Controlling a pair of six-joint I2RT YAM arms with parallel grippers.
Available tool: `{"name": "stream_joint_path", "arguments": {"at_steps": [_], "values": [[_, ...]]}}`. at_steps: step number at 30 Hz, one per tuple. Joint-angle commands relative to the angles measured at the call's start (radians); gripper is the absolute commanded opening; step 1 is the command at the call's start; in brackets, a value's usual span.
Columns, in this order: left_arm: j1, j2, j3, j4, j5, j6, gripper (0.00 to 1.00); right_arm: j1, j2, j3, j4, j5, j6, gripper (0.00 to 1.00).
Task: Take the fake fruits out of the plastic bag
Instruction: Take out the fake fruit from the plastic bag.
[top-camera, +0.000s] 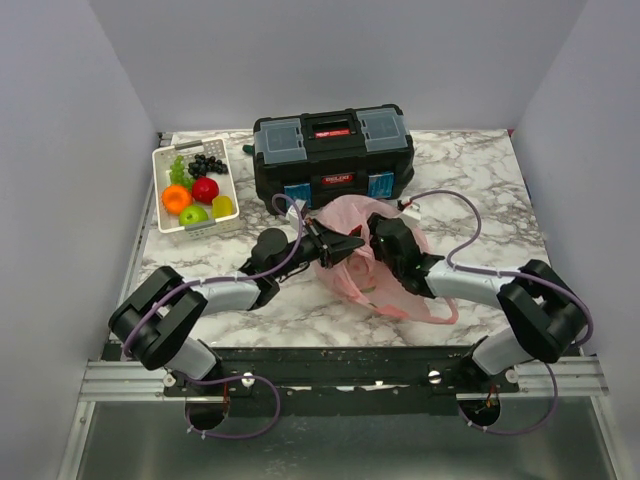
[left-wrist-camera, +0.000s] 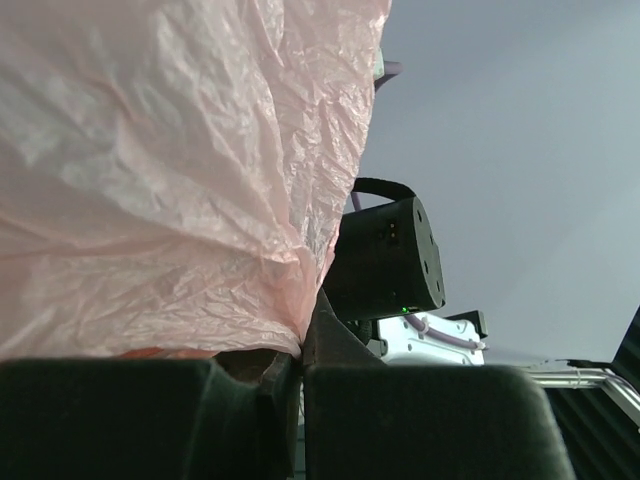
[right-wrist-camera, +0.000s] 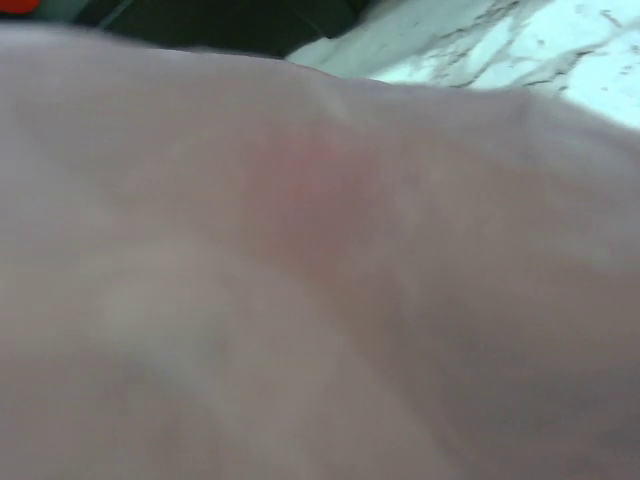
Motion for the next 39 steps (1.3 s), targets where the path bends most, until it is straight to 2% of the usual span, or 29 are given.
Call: {"name": "stream_joint_path", "arguments": {"at_steps": [1,4,8,20,29,36,39], "values": [[0.003,0.018,0.002,0.0,0.037,0.017,0.0,-0.014,0.054,-0.018,0.167,-0.041,0.026,0.71],[0.004,0.025,-0.002,0.0,0.038,0.021,0.0,-0.026,0.087,-0.038,0.245,-0.036,0.044,0.78],[0.004,0.033,-0.005,0.003,0.046,0.021,0.0,-0.065,0.152,-0.016,0.262,-0.073,0.099,0.8],[0.019,0.034,-0.034,0.001,0.067,0.024,0.0,-0.084,0.298,0.008,0.462,-0.111,0.108,0.89],[0.044,0.031,-0.047,0.001,0.09,0.027,0.0,-0.119,0.372,0.07,0.468,-0.083,0.136,0.89],[0.047,0.025,-0.05,-0.021,0.097,0.043,0.0,-0.139,0.447,0.092,0.585,-0.159,0.139,0.89],[0.047,0.029,-0.05,-0.021,0.099,0.044,0.0,-0.139,0.467,0.101,0.606,-0.146,0.156,0.93]]}}
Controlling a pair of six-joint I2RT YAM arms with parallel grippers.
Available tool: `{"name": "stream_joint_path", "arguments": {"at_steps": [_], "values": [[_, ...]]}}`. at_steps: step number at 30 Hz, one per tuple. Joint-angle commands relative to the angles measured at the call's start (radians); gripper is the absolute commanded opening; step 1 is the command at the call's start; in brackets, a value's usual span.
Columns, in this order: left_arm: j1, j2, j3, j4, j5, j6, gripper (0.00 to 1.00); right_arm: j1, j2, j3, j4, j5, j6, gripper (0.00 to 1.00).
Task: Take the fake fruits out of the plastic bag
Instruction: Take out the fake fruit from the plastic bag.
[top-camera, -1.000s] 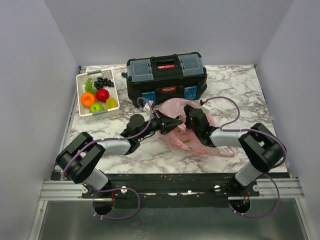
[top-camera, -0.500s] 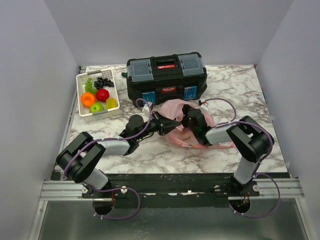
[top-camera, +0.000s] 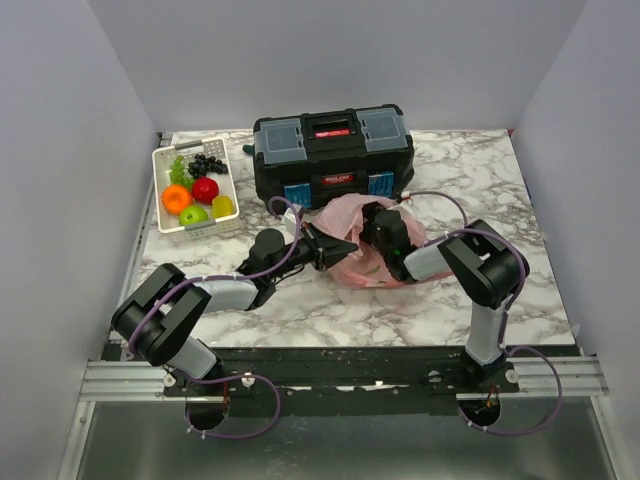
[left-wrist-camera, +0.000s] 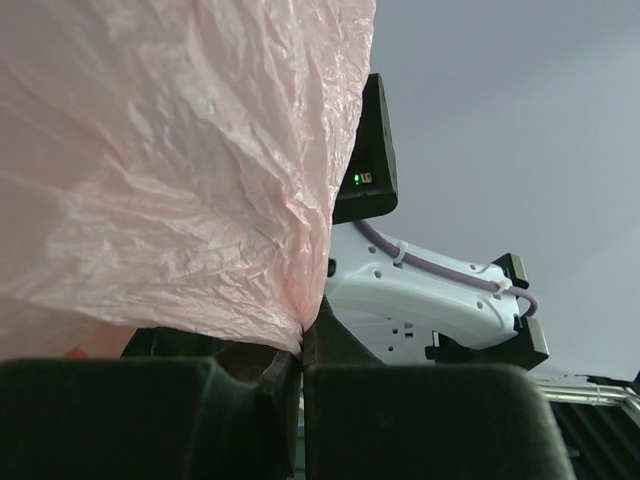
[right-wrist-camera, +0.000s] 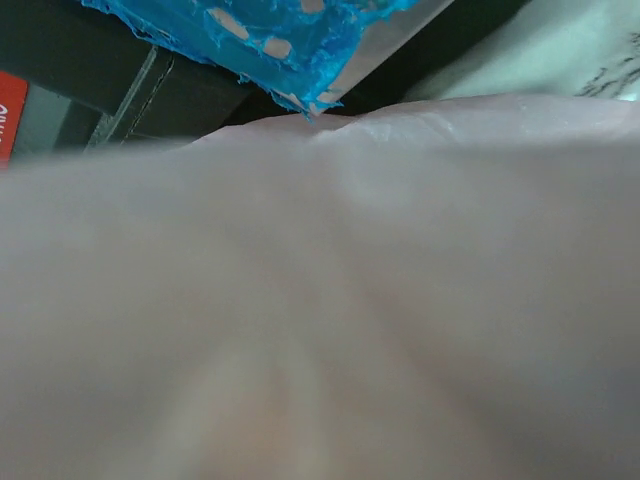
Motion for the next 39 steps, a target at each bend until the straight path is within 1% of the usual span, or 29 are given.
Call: {"name": "stream_joint_path", "arguments": {"at_steps": [1,6,9,11,12,16,20,22,24,26,28,33,35,39], "values": [[0.004,0.004,-0.015,-0.008,0.039,0.022,0.0,-0.017,0.051,0.024,0.08,-0.003,0.032,0.93],[0.003,0.009,-0.016,-0.01,0.04,0.025,0.0,-0.026,0.063,0.043,0.078,0.002,0.031,0.92],[0.003,0.012,-0.017,-0.009,0.042,0.025,0.0,-0.032,0.07,0.079,-0.015,0.018,0.038,0.89],[0.003,0.01,-0.022,-0.012,0.038,0.027,0.0,-0.036,0.077,0.074,-0.011,0.034,0.045,0.88],[0.003,0.006,-0.024,-0.015,0.037,0.029,0.0,-0.04,0.084,0.074,0.002,0.026,0.046,0.86],[0.003,-0.009,-0.028,-0.039,0.033,0.046,0.0,-0.05,0.107,0.088,0.008,-0.03,0.024,0.66],[0.003,-0.027,-0.02,-0.087,0.025,0.076,0.0,-0.051,0.09,0.06,0.046,-0.07,-0.018,0.44],[0.004,-0.045,-0.01,-0.135,0.016,0.103,0.0,-0.05,0.064,0.042,0.043,-0.102,-0.038,0.37],[0.006,-0.068,0.011,-0.214,-0.003,0.157,0.0,-0.052,0.025,0.023,0.02,-0.153,-0.047,0.33],[0.012,-0.093,0.047,-0.307,-0.016,0.213,0.02,-0.051,-0.029,0.001,-0.036,-0.199,-0.06,0.29],[0.022,-0.117,0.089,-0.384,-0.028,0.276,0.02,-0.05,-0.094,-0.018,-0.169,-0.23,-0.069,0.26],[0.034,-0.166,0.207,-0.604,-0.114,0.438,0.03,-0.049,-0.282,-0.1,-0.373,-0.342,-0.146,0.25],[0.041,-0.171,0.236,-0.651,-0.138,0.481,0.03,-0.049,-0.357,-0.098,-0.514,-0.363,-0.184,0.25],[0.055,-0.158,0.269,-0.707,-0.153,0.521,0.03,-0.05,-0.559,-0.157,-0.668,-0.374,-0.243,0.25]]}}
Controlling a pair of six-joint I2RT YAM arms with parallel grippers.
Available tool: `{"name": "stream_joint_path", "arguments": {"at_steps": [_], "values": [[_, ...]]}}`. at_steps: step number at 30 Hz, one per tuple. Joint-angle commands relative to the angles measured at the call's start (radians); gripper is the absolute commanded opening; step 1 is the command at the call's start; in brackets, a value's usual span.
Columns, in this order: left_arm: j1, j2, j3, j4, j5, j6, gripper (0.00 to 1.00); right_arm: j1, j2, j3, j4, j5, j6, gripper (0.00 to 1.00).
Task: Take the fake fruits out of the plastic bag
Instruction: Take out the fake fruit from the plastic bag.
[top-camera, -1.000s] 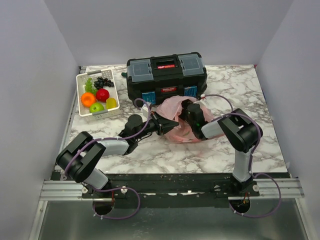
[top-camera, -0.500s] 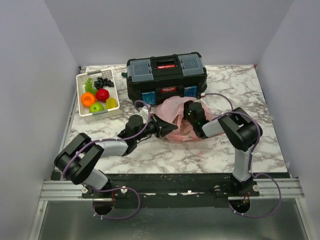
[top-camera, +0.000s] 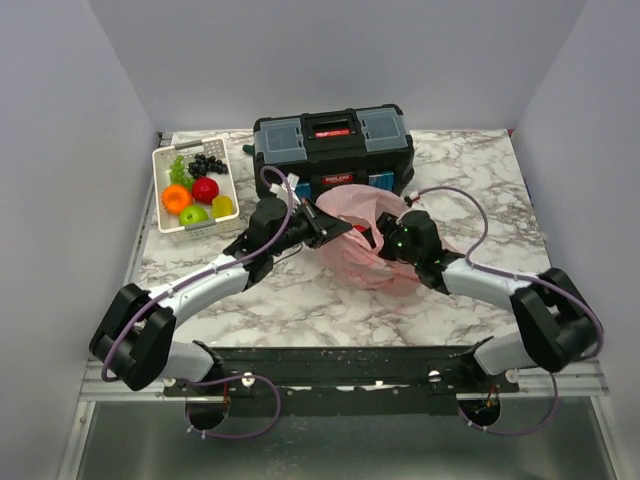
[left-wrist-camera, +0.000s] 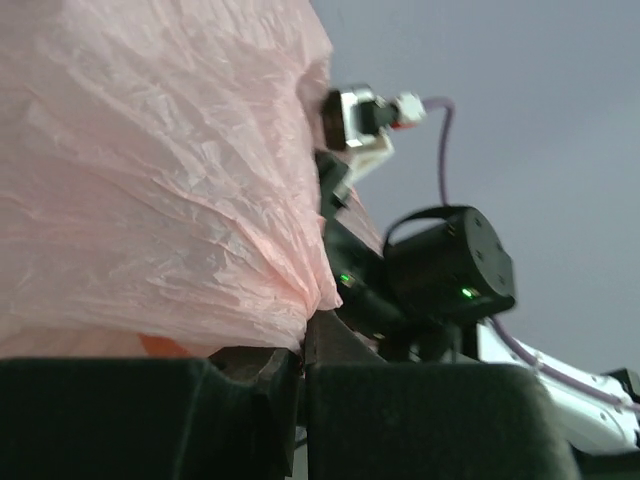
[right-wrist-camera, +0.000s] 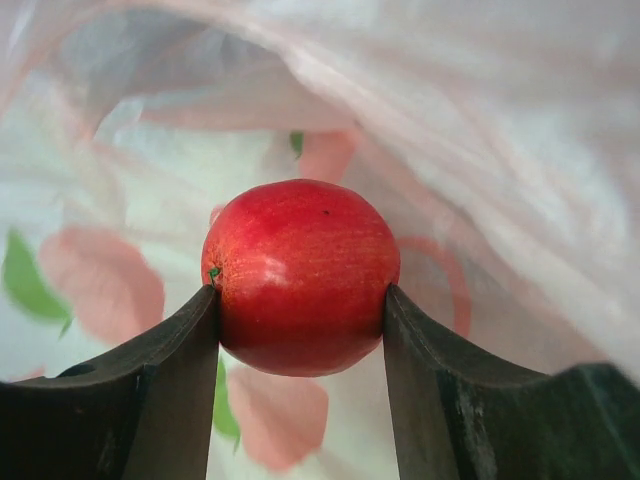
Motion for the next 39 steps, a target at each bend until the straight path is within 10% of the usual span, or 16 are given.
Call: {"name": "stream_joint_path", "arguments": {"at_steps": [1,11,21,39], "values": [[0.021,0.008,0.035,-0.151,-0.046,0.112,0.04,-0.003,-0.208,-0.045,-0.288,-0.05,-0.1,0.25],[0.035,0.019,0.038,-0.175,0.057,0.253,0.1,-0.003,-0.547,0.058,-0.628,0.077,-0.165,0.23],[0.053,-0.023,0.096,-0.101,0.332,0.331,0.63,-0.003,-0.625,0.246,-0.756,-0.039,-0.14,0.19],[0.068,-0.175,0.298,-0.638,0.186,0.71,0.74,-0.004,-0.616,0.56,-0.971,0.092,-0.248,0.19]]}}
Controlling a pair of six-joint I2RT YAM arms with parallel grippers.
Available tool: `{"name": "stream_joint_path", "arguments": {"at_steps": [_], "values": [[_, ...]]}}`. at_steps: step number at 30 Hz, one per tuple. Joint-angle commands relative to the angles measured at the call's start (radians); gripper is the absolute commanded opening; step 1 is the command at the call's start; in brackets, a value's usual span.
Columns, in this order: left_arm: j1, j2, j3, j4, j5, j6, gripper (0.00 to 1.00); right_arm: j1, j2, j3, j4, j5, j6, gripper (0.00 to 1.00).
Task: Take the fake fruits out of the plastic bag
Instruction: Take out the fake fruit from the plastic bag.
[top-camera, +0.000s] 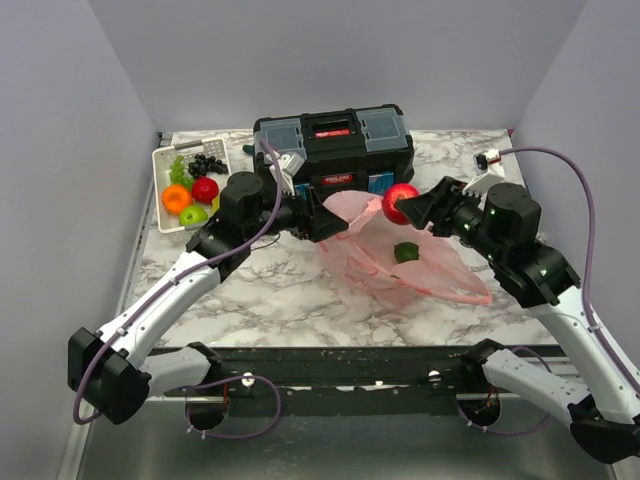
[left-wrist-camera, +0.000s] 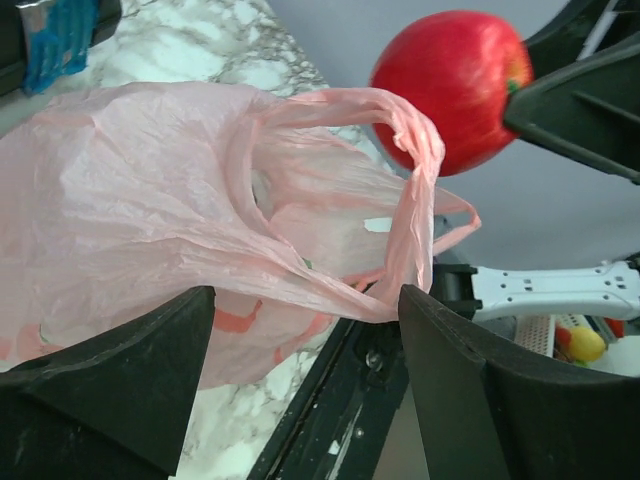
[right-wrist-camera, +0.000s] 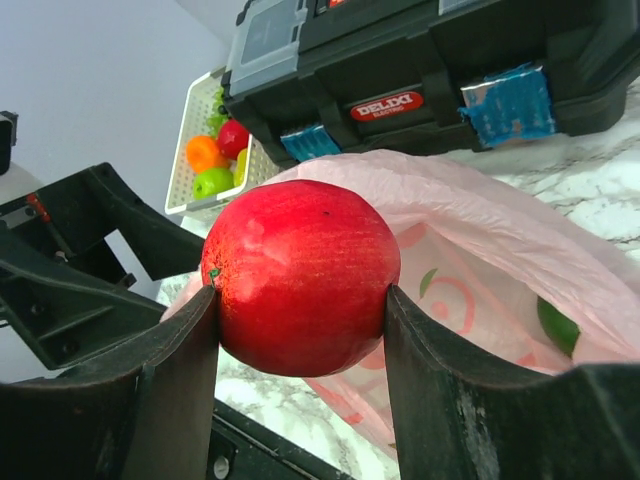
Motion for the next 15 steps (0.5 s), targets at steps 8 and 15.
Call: {"name": "stream_joint_path", "arguments": {"at_steps": [8,15], "values": [[0.013,-0.129,0.03,-0.203,-0.111,0.203,0.76,-0.003,0.04,0.184,-0.207,0.176,-0.135,0.19],[-0.005,-0.192,0.051,-0.103,-0.11,0.336,0.9,-0.003,0.119,0.144,-0.01,-0.212,-0.04,0.21]]}}
